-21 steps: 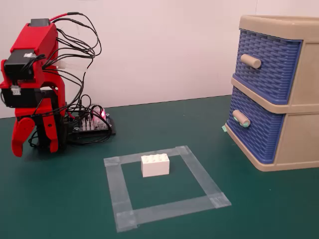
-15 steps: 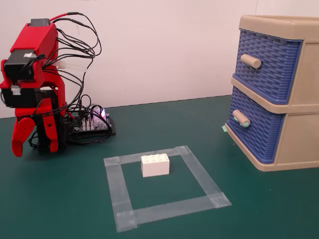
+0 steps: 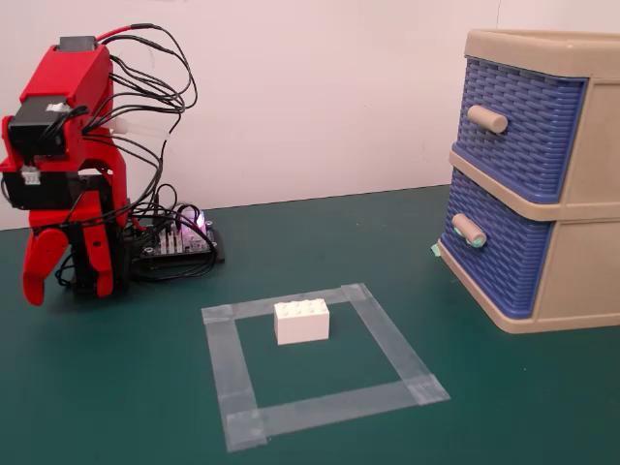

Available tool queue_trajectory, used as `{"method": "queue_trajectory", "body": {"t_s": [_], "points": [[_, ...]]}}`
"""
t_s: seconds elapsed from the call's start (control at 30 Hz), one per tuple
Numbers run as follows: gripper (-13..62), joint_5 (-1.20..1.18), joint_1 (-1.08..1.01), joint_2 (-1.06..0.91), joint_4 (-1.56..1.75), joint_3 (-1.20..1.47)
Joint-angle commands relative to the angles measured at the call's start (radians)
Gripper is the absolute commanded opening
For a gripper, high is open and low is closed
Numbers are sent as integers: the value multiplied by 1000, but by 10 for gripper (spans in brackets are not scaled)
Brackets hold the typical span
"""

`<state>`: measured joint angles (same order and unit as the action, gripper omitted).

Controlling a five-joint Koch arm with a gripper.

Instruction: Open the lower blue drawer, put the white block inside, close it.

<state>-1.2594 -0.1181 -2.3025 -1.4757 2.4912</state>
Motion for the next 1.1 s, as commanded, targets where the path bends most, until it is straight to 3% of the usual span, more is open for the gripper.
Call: {"method": "queue_trajectory", "body": {"t_s": [0.0,0.4,0.63,0.73,0.87,1.0,1.07], "points": [[344,-5,-9,-49,-181,11],[340,-6,-9,-49,-183,-15],[337,-67,71,41,-322,-505],[337,-232,307,72,-328,-629],[337,-721,776,149,-210,-793],[337,-1230,1221,313,216,-841],[337,-1331,1301,365,425,-827]]}}
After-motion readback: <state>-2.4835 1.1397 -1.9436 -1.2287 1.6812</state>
